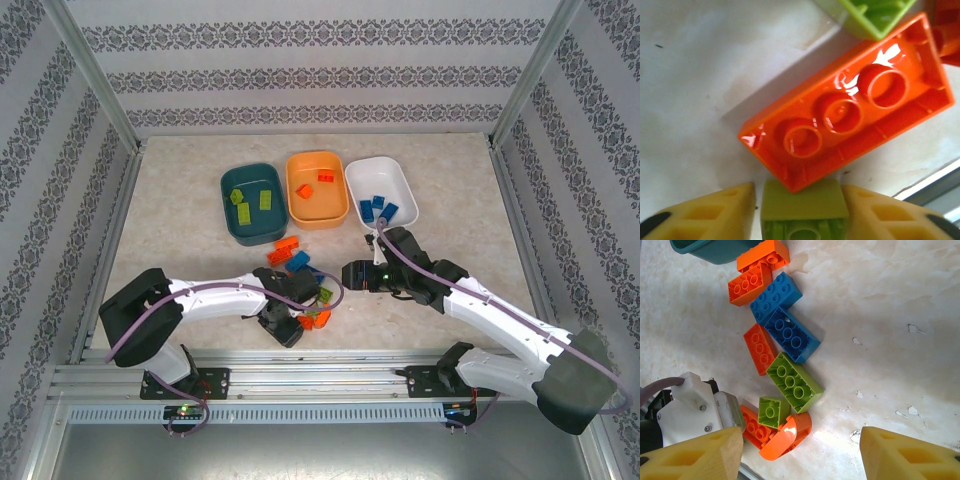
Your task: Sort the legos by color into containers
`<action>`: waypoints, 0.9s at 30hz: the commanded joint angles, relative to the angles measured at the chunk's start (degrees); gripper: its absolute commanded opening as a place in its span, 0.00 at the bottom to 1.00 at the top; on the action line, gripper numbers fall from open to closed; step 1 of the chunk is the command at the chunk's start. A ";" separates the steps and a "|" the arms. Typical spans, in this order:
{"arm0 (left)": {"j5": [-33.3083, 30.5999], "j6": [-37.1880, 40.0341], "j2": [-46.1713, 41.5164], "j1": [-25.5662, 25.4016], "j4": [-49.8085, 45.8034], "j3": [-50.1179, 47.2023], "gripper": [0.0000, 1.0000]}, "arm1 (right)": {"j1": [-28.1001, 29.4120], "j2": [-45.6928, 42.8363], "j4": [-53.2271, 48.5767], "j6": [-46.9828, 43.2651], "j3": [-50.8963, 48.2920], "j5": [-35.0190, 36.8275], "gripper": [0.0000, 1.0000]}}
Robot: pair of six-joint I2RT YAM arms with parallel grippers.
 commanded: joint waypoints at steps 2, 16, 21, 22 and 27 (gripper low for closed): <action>0.07 -0.05 0.94 0.06 -0.31 -0.96 0.40 | 0.67 -0.06 0.52 0.63 -0.70 1.53 0.64; -8.78 -3.35 -9.34 5.28 -8.73 5.13 0.37 | 2.48 4.97 -5.38 1.35 1.84 1.97 0.64; -9.93 -3.17 -14.46 13.93 -8.58 7.69 0.38 | 7.70 11.26 -3.76 5.30 3.43 1.17 0.63; -9.68 -2.48 -14.83 16.14 -8.49 8.75 0.38 | 9.12 12.81 -3.32 5.85 4.12 1.56 0.63; -10.66 2.49 -11.14 24.51 -8.06 17.27 0.38 | 13.94 20.01 -2.54 7.25 7.58 3.98 0.63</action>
